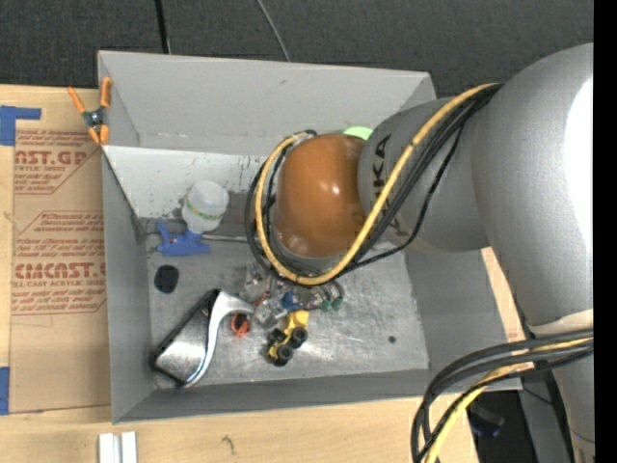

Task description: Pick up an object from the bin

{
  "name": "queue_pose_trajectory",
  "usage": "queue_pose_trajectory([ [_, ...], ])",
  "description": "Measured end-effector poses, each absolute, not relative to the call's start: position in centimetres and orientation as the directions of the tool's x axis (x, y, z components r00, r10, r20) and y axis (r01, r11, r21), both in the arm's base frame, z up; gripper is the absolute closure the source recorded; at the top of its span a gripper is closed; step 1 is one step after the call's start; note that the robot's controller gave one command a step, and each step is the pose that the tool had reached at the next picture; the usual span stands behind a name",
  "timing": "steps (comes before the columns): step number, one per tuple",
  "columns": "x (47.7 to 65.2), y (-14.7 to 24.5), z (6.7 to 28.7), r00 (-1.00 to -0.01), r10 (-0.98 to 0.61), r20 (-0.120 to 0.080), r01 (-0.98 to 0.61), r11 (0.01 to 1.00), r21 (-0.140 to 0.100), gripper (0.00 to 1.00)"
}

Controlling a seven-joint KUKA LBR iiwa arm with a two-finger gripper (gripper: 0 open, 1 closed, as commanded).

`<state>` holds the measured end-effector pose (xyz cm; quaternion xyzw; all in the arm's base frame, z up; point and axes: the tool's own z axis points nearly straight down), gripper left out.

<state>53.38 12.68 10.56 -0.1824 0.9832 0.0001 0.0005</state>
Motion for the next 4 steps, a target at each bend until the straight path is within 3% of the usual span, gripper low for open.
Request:
queue_pose_trajectory([
  [1, 53.5, 12.8, 11.4, -0.934, -0.358, 0.002, -0.358, 0.934, 0.001, 1.00],
  [2, 56.8, 13.8, 18.2, -0.899, -0.437, -0.002, -0.437, 0.899, 0.001, 1.00],
  [4, 56.6, 14.2, 17.6, -0.896, -0.443, -0.002, -0.443, 0.896, 0.001, 1.00],
])
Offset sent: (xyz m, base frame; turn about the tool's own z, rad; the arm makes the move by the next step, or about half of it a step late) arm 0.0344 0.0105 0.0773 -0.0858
